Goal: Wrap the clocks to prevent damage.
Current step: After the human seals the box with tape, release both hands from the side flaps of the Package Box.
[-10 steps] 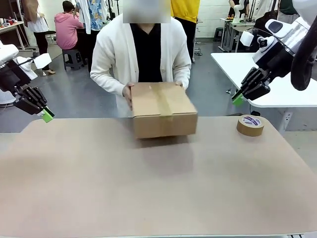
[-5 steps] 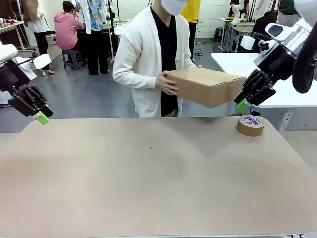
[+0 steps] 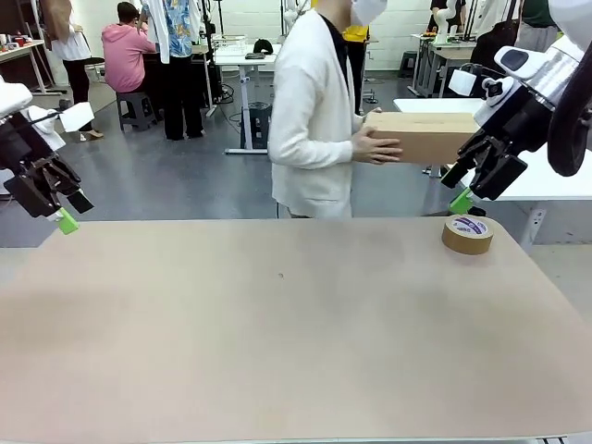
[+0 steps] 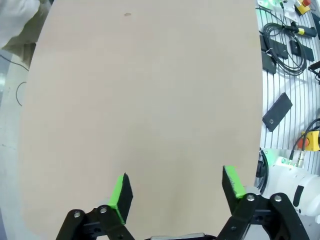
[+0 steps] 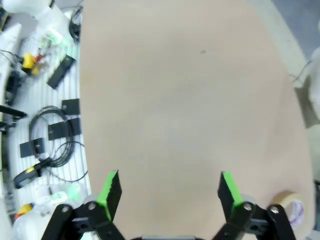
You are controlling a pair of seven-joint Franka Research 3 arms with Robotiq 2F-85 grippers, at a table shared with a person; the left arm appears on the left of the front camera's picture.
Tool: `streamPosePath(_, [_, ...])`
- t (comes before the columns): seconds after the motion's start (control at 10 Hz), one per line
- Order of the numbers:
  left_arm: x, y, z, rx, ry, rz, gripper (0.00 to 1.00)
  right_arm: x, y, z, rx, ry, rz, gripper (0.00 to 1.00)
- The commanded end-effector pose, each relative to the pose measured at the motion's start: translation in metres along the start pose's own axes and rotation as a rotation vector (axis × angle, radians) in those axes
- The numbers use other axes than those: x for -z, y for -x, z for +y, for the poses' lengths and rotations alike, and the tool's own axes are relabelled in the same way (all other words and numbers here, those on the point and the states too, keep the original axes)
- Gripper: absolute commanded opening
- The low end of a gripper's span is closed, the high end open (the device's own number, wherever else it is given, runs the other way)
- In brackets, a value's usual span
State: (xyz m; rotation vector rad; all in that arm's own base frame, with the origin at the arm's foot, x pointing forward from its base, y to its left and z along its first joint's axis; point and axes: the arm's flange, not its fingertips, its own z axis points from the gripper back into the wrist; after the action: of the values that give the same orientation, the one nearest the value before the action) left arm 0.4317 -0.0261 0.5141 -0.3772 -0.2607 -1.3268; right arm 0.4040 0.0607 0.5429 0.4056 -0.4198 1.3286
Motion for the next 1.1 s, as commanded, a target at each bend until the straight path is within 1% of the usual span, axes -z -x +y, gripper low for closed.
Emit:
streamPosePath(0.0, [0.002, -0.001, 0.0, -0.002, 0.011, -0.024, 1.0, 0.0, -0.001, 0.0, -0.006, -0.001, -0.016, 1.0])
streamPosePath(0.3, [0.002, -0.001, 0.0, -0.002, 0.011, -0.024, 1.0, 0.0, -0.001, 0.0, -0.006, -0.001, -0.016, 1.0])
streamPosePath(0.4, [0.001, 0.0, 0.0, 0.001, 0.005, -0.003, 1.0, 0.0, 0.0, 0.0, -0.001, 0.0, -0.001, 1.0])
streamPosePath(0.5, [-0.018, 0.003, 0.002, 0.03, 0.069, -0.133, 1.0, -0.014, 0.002, 0.003, 0.019, 0.036, -0.118, 1.0])
streamPosePath(0.6, [-0.042, 0.015, -0.001, 0.052, 0.13, -0.255, 1.0, -0.038, 0.012, 0.009, 0.045, 0.043, -0.233, 1.0])
streamPosePath(0.7, [-0.069, 0.03, -0.005, 0.083, 0.189, -0.372, 1.0, -0.069, 0.027, 0.015, 0.057, 0.035, -0.36, 1.0])
streamPosePath(0.8, [-0.097, 0.047, -0.006, 0.111, 0.231, -0.487, 1.0, -0.102, 0.047, 0.018, 0.062, 0.013, -0.508, 1.0])
streamPosePath(0.9, [-0.115, 0.06, -0.002, 0.107, 0.264, -0.562, 1.0, -0.121, 0.062, 0.02, 0.07, 0.046, -0.586, 1.0])
streamPosePath(1.0, [-0.129, 0.074, -0.001, 0.112, 0.29, -0.603, 1.0, -0.129, 0.076, 0.023, 0.113, 0.084, -0.595, 1.0])
